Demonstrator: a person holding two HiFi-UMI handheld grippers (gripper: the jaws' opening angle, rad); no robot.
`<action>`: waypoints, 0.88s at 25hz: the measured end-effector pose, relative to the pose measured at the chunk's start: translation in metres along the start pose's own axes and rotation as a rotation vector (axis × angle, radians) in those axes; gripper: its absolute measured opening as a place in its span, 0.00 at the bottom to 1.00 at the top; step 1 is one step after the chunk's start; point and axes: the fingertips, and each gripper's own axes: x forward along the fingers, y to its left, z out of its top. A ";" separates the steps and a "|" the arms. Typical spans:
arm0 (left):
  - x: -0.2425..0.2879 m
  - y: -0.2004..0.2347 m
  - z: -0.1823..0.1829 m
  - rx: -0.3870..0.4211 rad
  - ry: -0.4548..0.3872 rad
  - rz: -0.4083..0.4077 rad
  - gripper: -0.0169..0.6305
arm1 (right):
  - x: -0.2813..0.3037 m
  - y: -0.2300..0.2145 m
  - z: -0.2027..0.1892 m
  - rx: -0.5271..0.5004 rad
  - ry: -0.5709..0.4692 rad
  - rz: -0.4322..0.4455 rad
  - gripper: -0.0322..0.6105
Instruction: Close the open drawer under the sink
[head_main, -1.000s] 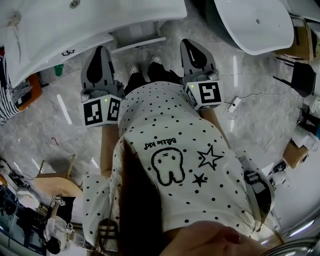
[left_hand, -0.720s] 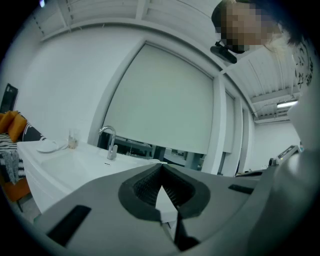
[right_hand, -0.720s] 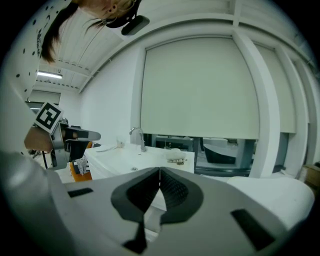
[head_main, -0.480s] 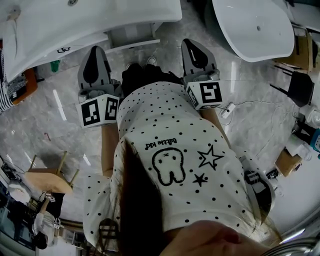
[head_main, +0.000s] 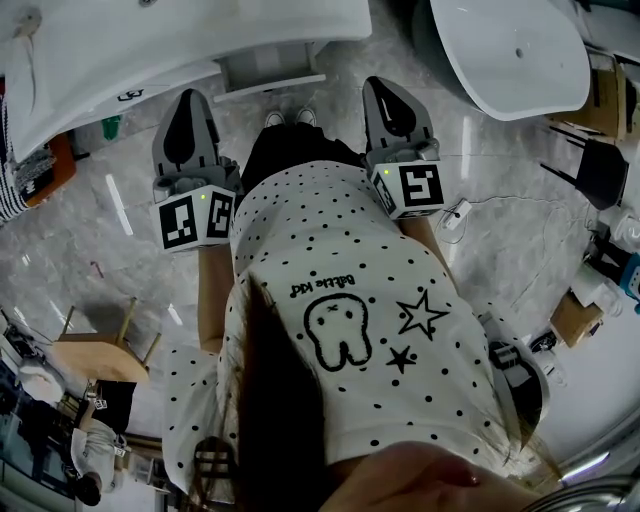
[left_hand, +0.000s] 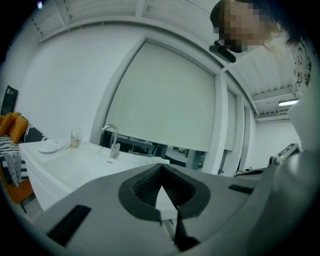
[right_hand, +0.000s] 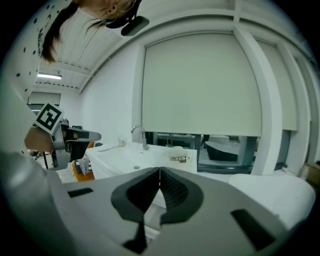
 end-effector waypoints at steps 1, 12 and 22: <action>0.001 0.003 0.000 0.000 0.003 -0.004 0.04 | 0.002 0.002 0.000 0.001 0.001 -0.005 0.07; 0.001 0.009 -0.006 0.000 0.014 -0.024 0.04 | 0.010 0.013 -0.004 0.000 0.004 -0.006 0.07; -0.001 0.001 -0.022 -0.017 0.061 -0.044 0.04 | 0.007 0.010 -0.007 0.022 0.005 -0.016 0.07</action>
